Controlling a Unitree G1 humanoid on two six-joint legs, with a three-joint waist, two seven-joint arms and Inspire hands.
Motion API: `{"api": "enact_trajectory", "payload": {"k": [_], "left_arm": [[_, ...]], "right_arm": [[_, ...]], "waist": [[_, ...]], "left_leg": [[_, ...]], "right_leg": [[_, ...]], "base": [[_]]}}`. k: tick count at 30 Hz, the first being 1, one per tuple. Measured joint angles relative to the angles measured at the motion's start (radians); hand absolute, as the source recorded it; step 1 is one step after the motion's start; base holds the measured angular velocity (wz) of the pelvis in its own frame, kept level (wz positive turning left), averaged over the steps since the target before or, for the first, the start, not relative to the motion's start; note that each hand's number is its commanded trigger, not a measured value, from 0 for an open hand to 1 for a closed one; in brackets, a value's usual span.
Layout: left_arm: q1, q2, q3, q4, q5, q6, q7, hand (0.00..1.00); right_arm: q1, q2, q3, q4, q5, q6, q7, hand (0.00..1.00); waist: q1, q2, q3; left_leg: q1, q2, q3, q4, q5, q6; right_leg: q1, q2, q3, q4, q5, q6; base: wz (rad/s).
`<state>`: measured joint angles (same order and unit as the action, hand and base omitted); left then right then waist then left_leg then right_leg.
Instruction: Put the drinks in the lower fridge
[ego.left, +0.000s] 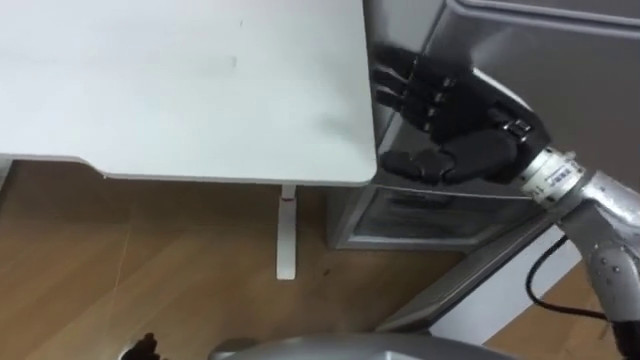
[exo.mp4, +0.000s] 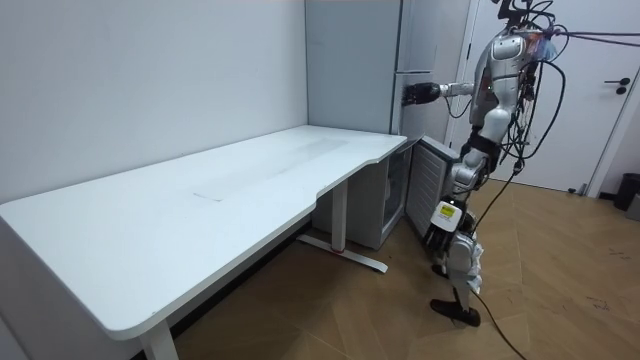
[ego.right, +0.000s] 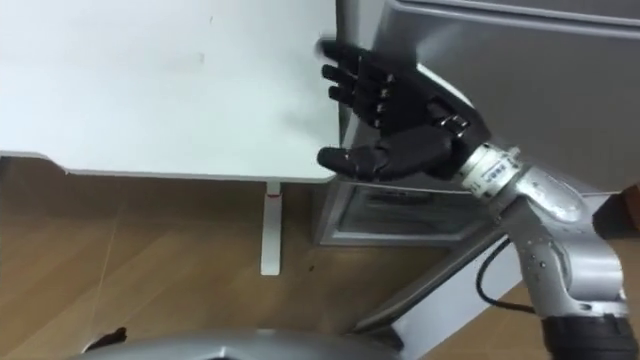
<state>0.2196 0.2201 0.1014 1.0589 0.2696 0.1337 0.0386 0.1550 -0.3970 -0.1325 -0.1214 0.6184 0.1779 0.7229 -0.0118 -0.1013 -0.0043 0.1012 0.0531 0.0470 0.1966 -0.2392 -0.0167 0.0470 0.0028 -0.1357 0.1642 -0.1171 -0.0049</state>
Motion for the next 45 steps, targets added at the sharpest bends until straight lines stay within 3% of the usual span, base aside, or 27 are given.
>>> {"api": "enact_trajectory", "payload": {"k": [7,13,23,32,34,38,45], "left_arm": [[0.006,-0.001,0.015,-0.006,-0.004,-0.021,0.045,0.00],[0.002,0.002,0.021,-0.006,-0.004,-0.032,0.060,0.00],[0.015,0.015,0.059,-0.018,-0.003,-0.022,0.058,0.00],[0.017,0.025,0.083,-0.049,-0.001,-0.022,0.067,0.00],[0.021,0.028,0.093,-0.049,-0.001,-0.008,0.067,0.00],[0.038,0.029,0.094,-0.058,-0.001,0.013,0.065,0.00],[0.031,0.033,0.092,-0.049,0.007,0.017,0.065,0.00]], "right_arm": [[0.047,-0.003,-0.184,0.095,0.000,-0.005,-0.092,0.00],[0.047,-0.011,-0.230,0.174,0.001,-0.005,-0.158,0.00],[0.048,-0.012,-0.284,0.270,-0.158,-0.006,-0.291,0.00],[0.045,-0.017,-0.284,0.675,-0.354,-0.003,-0.383,0.00],[0.040,-0.020,-0.284,0.816,-0.391,-0.001,-0.407,0.00],[0.041,-0.021,-0.284,0.946,-0.404,0.021,-0.424,0.00],[0.039,-0.017,-0.280,1.146,-0.372,0.020,-0.430,0.00]], "waist": [[-0.067,-0.012,-0.0010],[-0.076,-0.035,-0.0017],[-0.103,-0.025,-0.0018],[-0.100,-0.032,-0.0029],[-0.097,-0.037,-0.0049],[-0.099,-0.040,-0.0046],[-0.089,-0.034,-0.0024]], "left_leg": [[0.020,0.003,0.035,-0.013,-0.001,0.001],[0.034,0.004,0.061,-0.023,-0.002,0.003],[0.031,0.004,0.071,-0.031,-0.005,0.007],[0.035,0.004,0.078,-0.032,-0.006,0.007],[0.034,0.004,0.077,-0.031,-0.006,0.007],[0.035,0.004,0.078,-0.031,-0.006,0.007],[0.046,0.003,0.064,-0.036,-0.006,0.007]], "right_leg": [[0.002,0.007,0.044,-0.005,0.005,0.002],[-0.004,0.012,0.066,0.004,0.006,0.003],[-0.014,0.012,0.069,0.004,0.008,0.004],[-0.014,0.013,0.077,0.004,0.007,0.005],[-0.014,0.013,0.077,0.003,0.007,0.005],[-0.014,0.013,0.078,0.003,0.007,0.005],[0.005,0.014,0.079,-0.011,0.006,0.006]], "base": [[-0.14],[-0.14],[-0.03],[-0.02],[0.00],[0.00],[0.03]]}}
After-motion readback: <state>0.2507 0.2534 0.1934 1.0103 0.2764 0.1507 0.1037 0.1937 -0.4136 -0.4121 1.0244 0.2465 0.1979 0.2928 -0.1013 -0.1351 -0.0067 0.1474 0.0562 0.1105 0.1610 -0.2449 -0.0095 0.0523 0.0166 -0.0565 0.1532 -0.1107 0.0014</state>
